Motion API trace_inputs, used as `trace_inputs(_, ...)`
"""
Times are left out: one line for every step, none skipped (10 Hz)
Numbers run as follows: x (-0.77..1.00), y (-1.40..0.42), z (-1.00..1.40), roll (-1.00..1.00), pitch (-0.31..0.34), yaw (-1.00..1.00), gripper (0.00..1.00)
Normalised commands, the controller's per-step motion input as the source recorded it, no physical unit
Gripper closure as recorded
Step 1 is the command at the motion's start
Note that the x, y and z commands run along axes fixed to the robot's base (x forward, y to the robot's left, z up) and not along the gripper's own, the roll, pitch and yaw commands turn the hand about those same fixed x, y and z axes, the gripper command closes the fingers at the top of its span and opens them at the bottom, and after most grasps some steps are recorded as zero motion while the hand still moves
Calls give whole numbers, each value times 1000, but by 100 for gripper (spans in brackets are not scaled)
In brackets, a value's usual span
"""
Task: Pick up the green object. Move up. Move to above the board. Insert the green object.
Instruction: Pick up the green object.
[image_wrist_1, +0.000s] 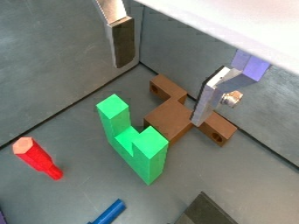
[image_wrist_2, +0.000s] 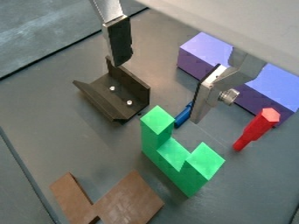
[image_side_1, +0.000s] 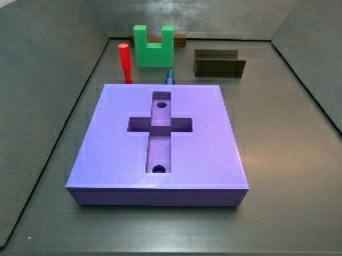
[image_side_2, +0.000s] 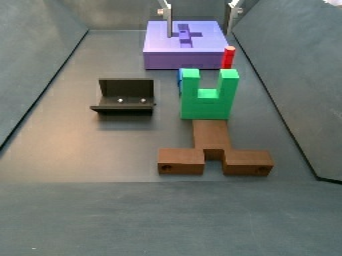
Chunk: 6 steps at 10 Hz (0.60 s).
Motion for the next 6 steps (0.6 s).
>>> trace_inputs(94,-60,-6,0,26,0,0)
trace_inputs(203,-114,-34,0,3,-74,0)
trace_inputs(166,-54,-446,-140,-90,-94,0)
trace_inputs(463,-54,-711,-147,-83,-89,0)
trace_inputs(340,-77,-817,-137,-117,-11,0)
trace_inputs(166,-86,-737,-159,-134,0,0)
